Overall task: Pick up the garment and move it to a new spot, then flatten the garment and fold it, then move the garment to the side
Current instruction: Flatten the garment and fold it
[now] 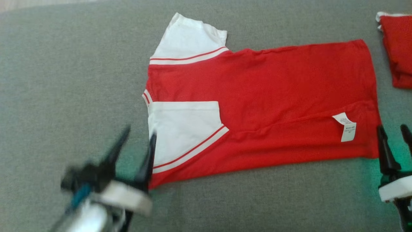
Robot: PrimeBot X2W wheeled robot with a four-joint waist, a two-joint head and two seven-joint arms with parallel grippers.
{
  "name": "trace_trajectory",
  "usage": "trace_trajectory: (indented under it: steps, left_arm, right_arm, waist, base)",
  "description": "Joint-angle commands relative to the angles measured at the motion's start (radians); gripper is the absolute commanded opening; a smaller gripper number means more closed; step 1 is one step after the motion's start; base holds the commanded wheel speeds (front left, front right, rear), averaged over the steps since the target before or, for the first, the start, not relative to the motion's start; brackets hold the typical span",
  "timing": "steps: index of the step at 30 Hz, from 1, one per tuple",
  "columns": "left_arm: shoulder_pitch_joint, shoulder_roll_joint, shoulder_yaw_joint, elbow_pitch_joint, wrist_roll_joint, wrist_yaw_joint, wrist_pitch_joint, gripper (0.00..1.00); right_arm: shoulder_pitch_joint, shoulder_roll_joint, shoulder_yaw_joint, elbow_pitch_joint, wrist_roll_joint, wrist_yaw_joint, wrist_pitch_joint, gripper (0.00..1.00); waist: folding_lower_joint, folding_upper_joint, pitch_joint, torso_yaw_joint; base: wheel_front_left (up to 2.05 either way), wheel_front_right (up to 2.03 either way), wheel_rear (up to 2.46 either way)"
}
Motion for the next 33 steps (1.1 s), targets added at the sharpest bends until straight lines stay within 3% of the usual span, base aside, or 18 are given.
trace_trajectory:
  steps: [1, 7, 10, 13, 20, 27, 33]
  left_arm:
    - [-0.133, 0.032, 0.049, -0.050, 0.019, -0.011, 0.035, 1.00]
    - [-0.450, 0.076, 0.052, 0.000, 0.016, -0.104, 0.249, 1.00]
    - [-0.645, 0.082, 0.057, 0.099, -0.040, -0.179, 0.409, 1.00]
    - [-0.816, 0.084, 0.048, 0.221, -0.089, -0.223, 0.587, 1.00]
    - [-1.060, 0.098, 0.027, 0.416, -0.135, -0.259, 0.818, 1.00]
    - [-1.120, 0.163, -0.036, 0.517, -0.088, -0.271, 0.892, 1.00]
    - [-1.098, 0.172, -0.037, 0.546, -0.148, -0.276, 0.919, 1.00]
  right_arm:
    - [0.000, -0.014, -0.008, -0.050, -0.022, 0.007, 0.001, 1.00]
    - [-0.030, 0.019, -0.025, -0.125, -0.070, 0.007, 0.026, 1.00]
    - [-0.075, 0.020, 0.003, -0.146, -0.087, 0.007, 0.039, 1.00]
    - [-0.121, 0.023, 0.028, -0.155, -0.100, 0.007, 0.044, 1.00]
    - [-0.182, 0.059, 0.087, -0.135, -0.096, 0.007, 0.022, 1.00]
    - [-0.212, 0.077, 0.116, -0.082, -0.087, 0.007, -0.019, 1.00]
    - [-0.224, 0.073, 0.123, -0.052, -0.076, 0.007, -0.044, 1.00]
  waist:
    - [0.0000, 0.0000, 0.034, -0.016]
    - [0.0000, 0.0000, 0.115, -0.047]
    - [0.0000, 0.0000, 0.169, -0.080]
    - [0.0000, 0.0000, 0.216, -0.117]
    - [0.0000, 0.0000, 0.302, -0.202]
    - [0.0000, 0.0000, 0.329, -0.261]
    - [0.0000, 0.0000, 0.333, -0.279]
  base:
    - [0.00, 0.00, 0.00]
    - [0.00, 0.00, 0.00]
    - [0.00, 0.00, 0.00]
    - [0.00, 0.00, 0.00]
    - [0.00, 0.00, 0.00]
    - [0.00, 0.00, 0.00]
    - [0.00, 0.00, 0.00]
